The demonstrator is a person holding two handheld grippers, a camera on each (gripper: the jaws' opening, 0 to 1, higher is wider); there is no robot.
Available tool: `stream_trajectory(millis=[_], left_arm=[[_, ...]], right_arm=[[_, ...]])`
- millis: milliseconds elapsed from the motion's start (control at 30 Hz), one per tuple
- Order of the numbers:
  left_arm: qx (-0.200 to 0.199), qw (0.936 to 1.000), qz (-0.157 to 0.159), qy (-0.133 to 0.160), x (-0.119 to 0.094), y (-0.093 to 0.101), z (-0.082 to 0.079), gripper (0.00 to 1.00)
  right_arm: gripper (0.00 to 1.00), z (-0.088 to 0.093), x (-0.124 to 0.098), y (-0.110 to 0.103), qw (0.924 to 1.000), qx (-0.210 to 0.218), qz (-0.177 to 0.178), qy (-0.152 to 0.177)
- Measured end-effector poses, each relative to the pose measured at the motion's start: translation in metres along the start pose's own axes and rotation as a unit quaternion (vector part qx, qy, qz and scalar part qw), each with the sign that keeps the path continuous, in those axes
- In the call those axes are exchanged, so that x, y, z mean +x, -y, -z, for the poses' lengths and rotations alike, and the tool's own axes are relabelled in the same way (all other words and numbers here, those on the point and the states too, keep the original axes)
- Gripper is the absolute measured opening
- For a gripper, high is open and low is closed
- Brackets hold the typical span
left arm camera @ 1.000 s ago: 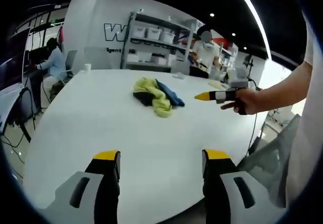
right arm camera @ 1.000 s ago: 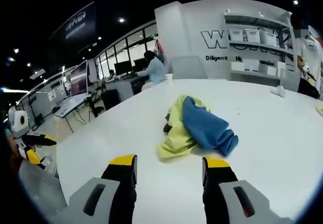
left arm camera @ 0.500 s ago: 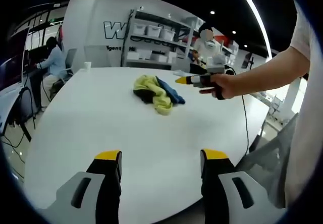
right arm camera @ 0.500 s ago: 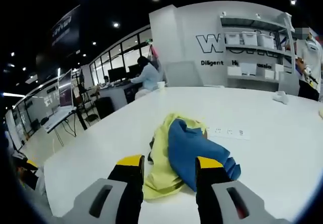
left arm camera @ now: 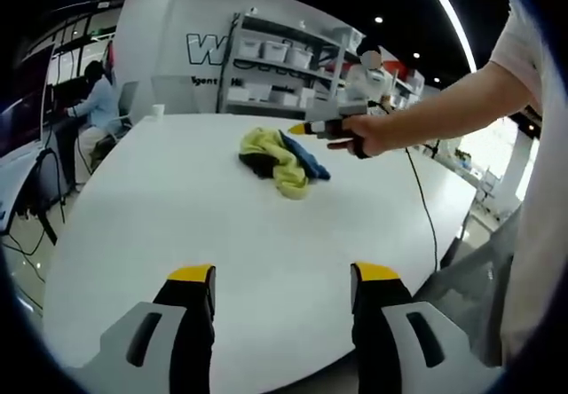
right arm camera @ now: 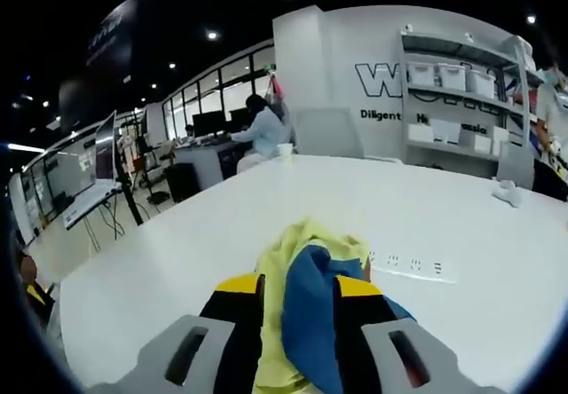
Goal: Fold the garment on the visible template until the final outline fits inside the template.
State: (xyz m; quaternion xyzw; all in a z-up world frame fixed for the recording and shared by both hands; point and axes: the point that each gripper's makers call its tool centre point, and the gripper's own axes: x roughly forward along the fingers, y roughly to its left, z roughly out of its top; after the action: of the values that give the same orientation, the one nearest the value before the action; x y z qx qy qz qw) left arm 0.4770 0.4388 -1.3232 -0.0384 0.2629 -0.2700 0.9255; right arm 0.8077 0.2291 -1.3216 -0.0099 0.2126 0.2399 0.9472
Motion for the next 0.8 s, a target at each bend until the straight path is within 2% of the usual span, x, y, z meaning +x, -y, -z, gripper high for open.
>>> stream_trajectory(millis=[167, 433, 633, 767, 800], left_arm=[[-0.003, 1.0000, -0.003, -0.001, 0.000, -0.001, 0.001, 0.59], [-0.007, 0.9999, -0.007, -0.002, 0.000, -0.003, 0.001, 0.58], [-0.008, 0.9999, -0.010, -0.003, 0.000, -0.004, 0.001, 0.57], [-0.009, 0.9999, -0.010, -0.004, 0.001, -0.004, 0.002, 0.56], [-0.009, 0.9999, -0.010, -0.004, 0.001, -0.004, 0.002, 0.56]], right_arm=[[0.21, 0.002, 0.020, -0.001, 0.9998, -0.010, -0.005, -0.015], [0.16, 0.010, 0.034, 0.004, 0.9989, -0.025, 0.001, -0.039], [0.13, 0.018, 0.038, 0.011, 0.9981, -0.031, 0.006, -0.052], [0.00, 0.022, 0.032, 0.007, 0.9973, -0.040, 0.003, -0.062], [0.00, 0.022, 0.030, 0.006, 0.9972, -0.040, 0.002, -0.063]])
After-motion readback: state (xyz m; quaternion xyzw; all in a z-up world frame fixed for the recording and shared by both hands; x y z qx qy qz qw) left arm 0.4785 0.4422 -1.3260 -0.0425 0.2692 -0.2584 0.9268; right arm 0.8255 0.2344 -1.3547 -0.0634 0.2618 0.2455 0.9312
